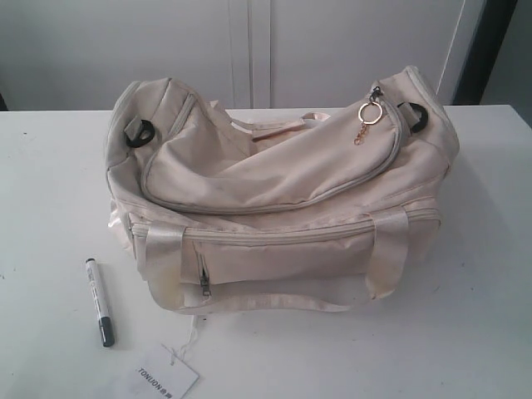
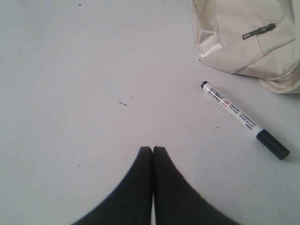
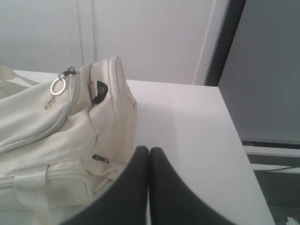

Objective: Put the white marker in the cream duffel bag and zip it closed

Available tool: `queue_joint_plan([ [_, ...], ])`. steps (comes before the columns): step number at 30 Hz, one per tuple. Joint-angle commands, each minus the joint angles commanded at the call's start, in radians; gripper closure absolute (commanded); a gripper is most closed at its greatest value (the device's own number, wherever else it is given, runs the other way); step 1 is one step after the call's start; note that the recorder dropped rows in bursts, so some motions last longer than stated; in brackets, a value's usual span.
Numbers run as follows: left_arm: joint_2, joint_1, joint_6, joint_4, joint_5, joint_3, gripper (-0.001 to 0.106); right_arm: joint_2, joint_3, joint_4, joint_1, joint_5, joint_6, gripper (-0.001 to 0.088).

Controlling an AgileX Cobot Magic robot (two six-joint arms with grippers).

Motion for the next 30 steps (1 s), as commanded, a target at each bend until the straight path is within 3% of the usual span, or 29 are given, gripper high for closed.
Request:
queue_joint_plan([
  [10, 0.000, 0.000, 0.000, 0.000, 0.000, 0.000, 0.105, 0.252, -0.166, 0.000, 0.000, 0.002, 0.000, 0.0868],
  [19, 0.000, 0.000, 0.000, 0.000, 0.000, 0.000, 0.105, 0.497, -0.321, 0.000, 0.000, 0.114, 0.000, 0.0868],
  [30, 0.000, 0.000, 0.000, 0.000, 0.000, 0.000, 0.105, 0.664, -0.399, 0.000, 0.000, 0.127, -0.045, 0.0868],
])
